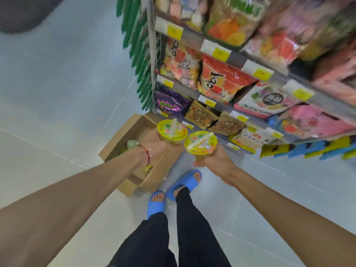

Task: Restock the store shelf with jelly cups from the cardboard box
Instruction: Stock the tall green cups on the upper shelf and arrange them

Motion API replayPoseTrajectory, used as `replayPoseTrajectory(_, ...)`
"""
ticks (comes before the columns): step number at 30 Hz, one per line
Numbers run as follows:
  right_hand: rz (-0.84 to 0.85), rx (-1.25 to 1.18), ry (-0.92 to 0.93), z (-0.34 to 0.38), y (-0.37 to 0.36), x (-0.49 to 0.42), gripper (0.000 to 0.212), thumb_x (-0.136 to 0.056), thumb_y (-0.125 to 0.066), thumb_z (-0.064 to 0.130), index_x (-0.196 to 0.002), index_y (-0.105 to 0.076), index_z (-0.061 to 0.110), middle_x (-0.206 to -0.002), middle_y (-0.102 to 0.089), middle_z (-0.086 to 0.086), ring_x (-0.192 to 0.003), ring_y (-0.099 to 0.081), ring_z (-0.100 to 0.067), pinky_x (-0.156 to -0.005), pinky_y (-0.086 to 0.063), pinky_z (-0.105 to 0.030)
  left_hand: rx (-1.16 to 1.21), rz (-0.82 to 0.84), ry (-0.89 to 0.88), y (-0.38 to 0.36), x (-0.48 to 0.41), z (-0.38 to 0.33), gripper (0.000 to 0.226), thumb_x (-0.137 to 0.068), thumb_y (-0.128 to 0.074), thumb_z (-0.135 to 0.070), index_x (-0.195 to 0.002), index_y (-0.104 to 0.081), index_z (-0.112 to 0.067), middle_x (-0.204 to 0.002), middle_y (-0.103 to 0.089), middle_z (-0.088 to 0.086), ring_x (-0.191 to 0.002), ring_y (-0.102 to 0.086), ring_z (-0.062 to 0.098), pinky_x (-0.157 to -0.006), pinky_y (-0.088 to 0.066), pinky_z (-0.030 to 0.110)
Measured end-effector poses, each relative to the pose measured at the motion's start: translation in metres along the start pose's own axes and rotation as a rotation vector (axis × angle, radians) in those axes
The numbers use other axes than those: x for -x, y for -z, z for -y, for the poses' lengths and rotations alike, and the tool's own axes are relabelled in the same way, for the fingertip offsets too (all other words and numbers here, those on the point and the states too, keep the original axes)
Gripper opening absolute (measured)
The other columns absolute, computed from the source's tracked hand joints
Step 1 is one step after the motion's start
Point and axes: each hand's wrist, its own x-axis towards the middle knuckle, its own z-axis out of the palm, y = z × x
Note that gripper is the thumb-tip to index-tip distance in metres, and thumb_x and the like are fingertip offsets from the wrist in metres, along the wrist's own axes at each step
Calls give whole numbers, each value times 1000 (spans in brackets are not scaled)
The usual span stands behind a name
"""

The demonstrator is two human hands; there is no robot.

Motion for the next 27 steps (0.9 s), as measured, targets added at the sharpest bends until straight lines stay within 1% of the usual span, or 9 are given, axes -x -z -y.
replayPoseTrajectory(2, -45, -75, 66, 3, 9, 20, 62, -67, -79, -22, -120, -60, 6, -94, -71, 0, -77, -68, -2, -65, -53, -18, -44, 45, -33, -4, 9, -17, 49, -59, -91, -11, -101, -71, -24, -102, -75, -3, -100, -69, 12, -94, -54, 31)
replayPoseTrajectory(5, -147, -178, 166, 14, 28, 55, 77, -65, -84, -19, -129, -52, 10, -112, -71, -2, -89, -70, 1, -70, -55, -18, -102, 87, -89, -22, 37, -62, 48, -72, -84, -2, -116, -66, -14, -103, -70, -3, -90, -64, 5, -81, -51, 9)
replayPoseTrajectory(9, -273, -222, 302, 29, 61, 90, 78, -64, -88, -12, -130, -52, 9, -117, -71, -3, -98, -70, -3, -80, -56, -19, -134, 91, -172, -51, 64, -107, 45, -68, -85, 1, -108, -71, -13, -100, -74, 1, -87, -70, 5, -83, -54, 30)
replayPoseTrajectory(13, -394, -235, 393, 49, 100, 126, 76, -62, -95, 5, -127, -55, 12, -119, -71, -2, -110, -68, -17, -98, -56, -39, -135, 34, -201, -85, 93, -155, 39, -78, -81, -10, -110, -59, -7, -90, -56, 3, -98, -61, 11, -68, -50, 11)
replayPoseTrajectory(15, -482, -211, 477, 61, 123, 144, 84, -55, -97, 28, -127, -56, 16, -118, -72, 0, -111, -69, -18, -98, -56, -48, -113, 66, -233, -105, 104, -180, 45, -79, -81, -12, -111, -50, -11, -111, -57, -7, -96, -55, 8, -71, -49, 13)
replayPoseTrajectory(20, -627, -146, 630, 108, 182, 194, 69, -71, -92, 27, -128, -54, 22, -117, -68, 12, -108, -65, -2, -92, -56, -30, -142, 33, -324, -141, 114, -238, 70, -68, -90, -24, -121, -48, -11, -108, -64, -3, -107, -61, 17, -69, -51, 13)
replayPoseTrajectory(25, -718, -159, 767, 156, 221, 230, 55, -80, -86, 27, -123, -54, 23, -112, -66, 14, -99, -62, 7, -82, -54, -19, -256, 26, -443, -154, 173, -313, 33, -91, -59, 3, -117, -48, 20, -118, -54, 39, -116, -53, 42, -86, -43, 29)
replayPoseTrajectory(26, -741, -167, 790, 165, 226, 237, 56, -80, -86, 28, -125, -54, 23, -115, -67, 13, -101, -63, 4, -84, -54, -22, -229, 44, -495, -154, 169, -327, 52, -87, -66, 0, -131, -43, 16, -138, -43, 16, -122, -52, 40, -85, -47, 30)
replayPoseTrajectory(27, -772, -169, 810, 175, 232, 243, 58, -80, -87, 30, -126, -53, 24, -117, -67, 11, -104, -64, 0, -88, -54, -26, -172, 59, -563, -155, 162, -342, 69, -77, -80, -8, -137, -47, 2, -126, -62, 11, -122, -56, 31, -79, -55, 26)
